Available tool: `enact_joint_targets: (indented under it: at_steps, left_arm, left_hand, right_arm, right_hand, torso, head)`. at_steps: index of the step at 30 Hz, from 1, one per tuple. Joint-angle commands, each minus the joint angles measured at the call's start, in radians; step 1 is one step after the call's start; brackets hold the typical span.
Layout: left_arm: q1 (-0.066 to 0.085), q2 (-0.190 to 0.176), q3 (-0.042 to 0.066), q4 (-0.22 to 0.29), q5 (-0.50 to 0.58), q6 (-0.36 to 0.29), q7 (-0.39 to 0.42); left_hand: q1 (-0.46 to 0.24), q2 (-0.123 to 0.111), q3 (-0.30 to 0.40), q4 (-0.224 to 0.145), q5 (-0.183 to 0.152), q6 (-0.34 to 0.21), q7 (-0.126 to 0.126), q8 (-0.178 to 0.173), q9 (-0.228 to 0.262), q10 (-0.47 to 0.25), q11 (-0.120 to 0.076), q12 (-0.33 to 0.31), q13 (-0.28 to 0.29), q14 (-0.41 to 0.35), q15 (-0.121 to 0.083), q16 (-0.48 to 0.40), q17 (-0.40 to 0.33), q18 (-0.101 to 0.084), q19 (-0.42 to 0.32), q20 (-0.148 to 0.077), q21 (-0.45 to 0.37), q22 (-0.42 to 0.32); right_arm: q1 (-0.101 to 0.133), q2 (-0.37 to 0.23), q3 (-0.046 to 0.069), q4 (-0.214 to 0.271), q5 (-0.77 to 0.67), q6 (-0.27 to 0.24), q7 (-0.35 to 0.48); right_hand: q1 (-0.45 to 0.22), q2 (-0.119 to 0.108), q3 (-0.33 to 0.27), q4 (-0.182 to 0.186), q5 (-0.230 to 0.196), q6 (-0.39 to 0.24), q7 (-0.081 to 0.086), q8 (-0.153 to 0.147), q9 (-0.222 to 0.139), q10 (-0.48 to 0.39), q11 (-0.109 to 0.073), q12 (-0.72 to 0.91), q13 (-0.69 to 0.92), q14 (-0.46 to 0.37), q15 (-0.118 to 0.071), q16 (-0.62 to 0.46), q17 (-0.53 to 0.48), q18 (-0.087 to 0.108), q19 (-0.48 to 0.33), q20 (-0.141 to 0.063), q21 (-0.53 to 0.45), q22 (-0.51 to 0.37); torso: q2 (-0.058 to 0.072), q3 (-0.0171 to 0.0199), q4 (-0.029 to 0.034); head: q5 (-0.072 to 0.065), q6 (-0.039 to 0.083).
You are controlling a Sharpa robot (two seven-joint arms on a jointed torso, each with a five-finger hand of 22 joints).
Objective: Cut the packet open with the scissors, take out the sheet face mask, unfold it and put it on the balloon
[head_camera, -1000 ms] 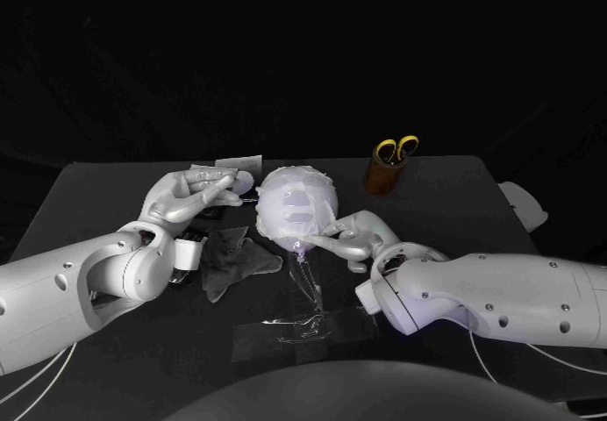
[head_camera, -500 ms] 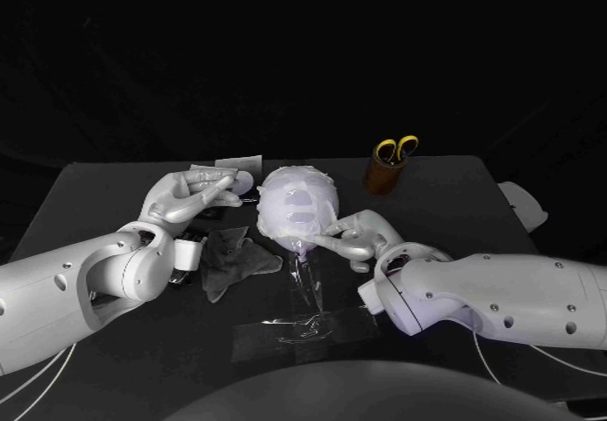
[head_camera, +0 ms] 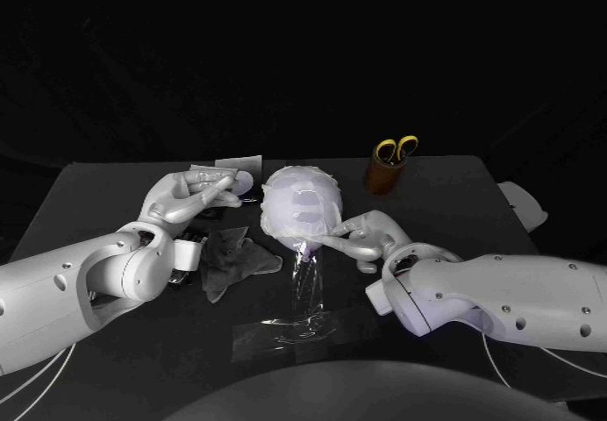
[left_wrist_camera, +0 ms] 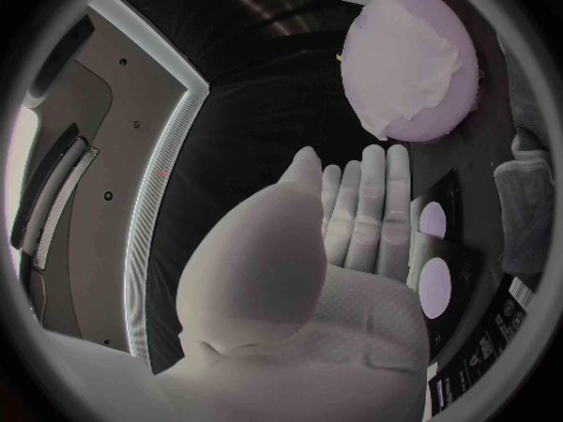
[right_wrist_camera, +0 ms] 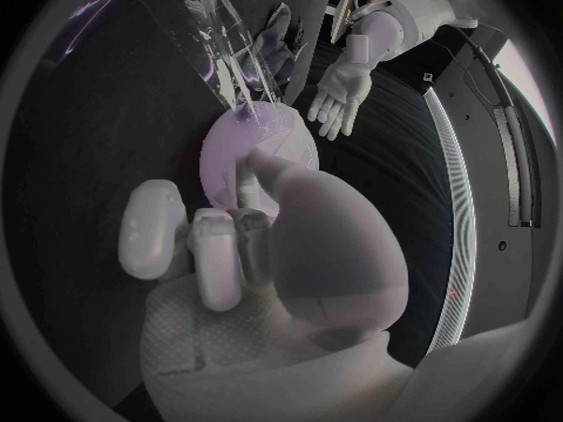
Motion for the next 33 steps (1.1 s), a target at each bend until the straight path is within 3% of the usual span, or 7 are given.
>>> enact_joint_targets:
  at_steps: [1, 14, 29, 33]
  left_arm:
    - [0.001, 0.001, 0.001, 0.001, -0.003, 0.015, 0.004]
    - [0.001, 0.001, 0.000, 0.000, -0.003, 0.015, 0.001]
    - [0.001, 0.002, 0.000, -0.001, -0.003, 0.015, -0.002]
    - [0.001, 0.001, 0.000, -0.001, -0.003, 0.014, -0.004]
  left_hand:
    - [0.009, 0.000, 0.001, 0.001, -0.001, 0.003, 0.001, -0.003, -0.001, 0.005, 0.001, -0.005, -0.001, -0.001, -0.008, 0.003, 0.001, 0.019, 0.001, -0.006, 0.003, 0.002]
    - [0.009, 0.000, 0.001, 0.001, -0.001, 0.003, 0.001, -0.003, -0.001, 0.005, 0.001, -0.005, -0.001, -0.001, -0.008, 0.003, 0.001, 0.019, 0.001, -0.006, 0.003, 0.002]
    - [0.009, 0.000, 0.001, 0.001, -0.001, 0.003, 0.001, -0.003, -0.001, 0.005, 0.001, -0.005, -0.001, -0.001, -0.008, 0.003, 0.001, 0.019, 0.001, -0.006, 0.003, 0.002]
    - [0.010, -0.001, 0.001, 0.001, -0.001, 0.003, 0.001, -0.004, -0.002, 0.005, 0.001, -0.006, -0.001, -0.002, -0.008, 0.005, 0.002, 0.019, 0.001, -0.006, 0.005, 0.003]
  right_arm:
    - [0.000, -0.008, 0.000, 0.003, -0.022, 0.004, -0.020]
    - [0.000, -0.028, 0.000, 0.005, -0.068, 0.030, -0.060]
    - [0.000, -0.033, 0.000, 0.015, -0.198, 0.204, -0.162]
    - [0.000, -0.036, 0.000, 0.016, -0.241, 0.227, -0.177]
  right_hand:
    - [-0.011, -0.003, 0.056, -0.047, 0.003, 0.021, -0.014, 0.021, 0.027, 0.106, -0.007, 0.005, 0.263, 0.106, -0.009, 0.005, 0.263, 0.015, 0.001, -0.009, 0.006, 0.004]
    - [-0.020, -0.010, 0.075, -0.065, 0.003, 0.020, -0.015, 0.028, 0.035, 0.106, -0.008, 0.005, 0.263, 0.106, -0.010, 0.005, 0.263, 0.014, 0.003, -0.011, 0.008, 0.008]
    - [-0.029, -0.022, 0.096, -0.087, 0.003, 0.019, -0.015, 0.038, 0.048, 0.106, -0.008, 0.005, 0.263, 0.106, -0.010, 0.005, 0.263, 0.014, 0.003, -0.011, 0.008, 0.010]
    - [-0.032, -0.026, 0.099, -0.091, 0.003, 0.019, -0.015, 0.040, 0.051, 0.106, -0.008, 0.005, 0.263, 0.106, -0.010, 0.005, 0.263, 0.014, 0.003, -0.011, 0.008, 0.011]
  torso:
    - [-0.001, 0.0002, -0.0005]
    - [0.001, 0.0004, 0.0006]
    - [0.001, 0.0010, 0.0001]
    - [0.001, 0.0008, 0.0004]
  head:
    - [-0.001, 0.000]
    - [-0.001, 0.000]
    - [0.000, 0.000]
    - [0.000, 0.000]
